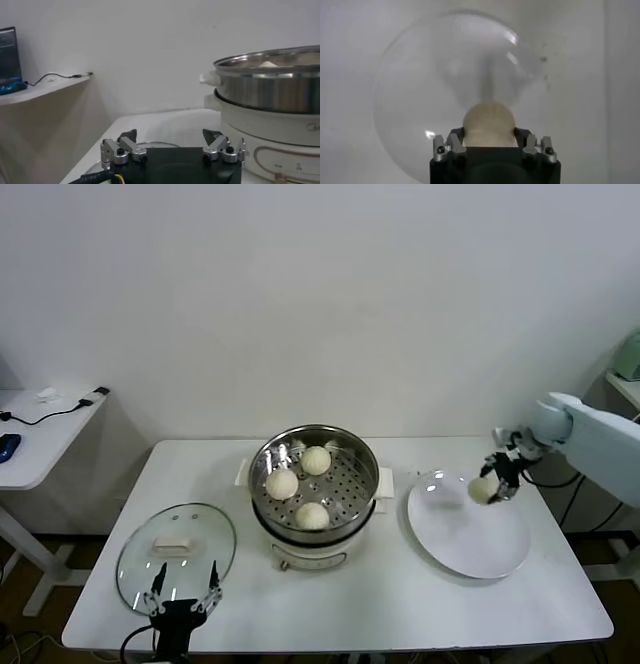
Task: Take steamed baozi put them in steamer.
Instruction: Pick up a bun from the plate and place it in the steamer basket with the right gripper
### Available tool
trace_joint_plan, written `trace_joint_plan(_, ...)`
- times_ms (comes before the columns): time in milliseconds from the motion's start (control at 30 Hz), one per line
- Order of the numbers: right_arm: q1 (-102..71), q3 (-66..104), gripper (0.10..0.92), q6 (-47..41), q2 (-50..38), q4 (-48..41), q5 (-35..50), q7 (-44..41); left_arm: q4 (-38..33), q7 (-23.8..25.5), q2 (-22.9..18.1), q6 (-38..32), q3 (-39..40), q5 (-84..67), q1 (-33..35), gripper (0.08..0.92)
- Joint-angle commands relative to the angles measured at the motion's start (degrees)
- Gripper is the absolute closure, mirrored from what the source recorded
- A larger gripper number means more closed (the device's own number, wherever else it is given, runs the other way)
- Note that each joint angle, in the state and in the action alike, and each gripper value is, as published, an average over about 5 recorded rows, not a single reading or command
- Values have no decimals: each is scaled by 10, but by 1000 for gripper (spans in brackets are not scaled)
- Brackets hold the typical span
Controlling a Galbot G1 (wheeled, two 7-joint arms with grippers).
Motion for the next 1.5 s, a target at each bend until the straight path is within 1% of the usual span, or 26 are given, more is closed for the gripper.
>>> trace_joint_plan(33,287,-166,355,-68,37,204,220,16,-2,0,2,0,5,1,0,177)
trace_joint_plan(200,328,-168,355,-116,97,276,323,54,-7,0,3,0,12,3,1,177)
trace_joint_plan(300,322,-167,355,-142,131,299,359,91,-8,-1,4,-3,12,4,2,177)
trace_joint_plan(367,307,-167,354,-158,153,303,368,114,-7,-2,5,-4,13,4,2,177)
trace_joint_plan(500,262,-173,352,-187,189,295,362,150,-8,-2,6,-5,14,4,3,177)
trace_joint_plan(700,193,-177,354,-217,214,254,321,182,-9,-3,6,-6,10,2,3,177)
trace_joint_plan(1033,120,-170,353,-221,200,219,255,190,-6,-3,6,-7,4,1,2,177)
trace_joint_plan(1500,87,-130,355,-218,210,181,244,207,-5,-3,6,-5,4,1,-1,177)
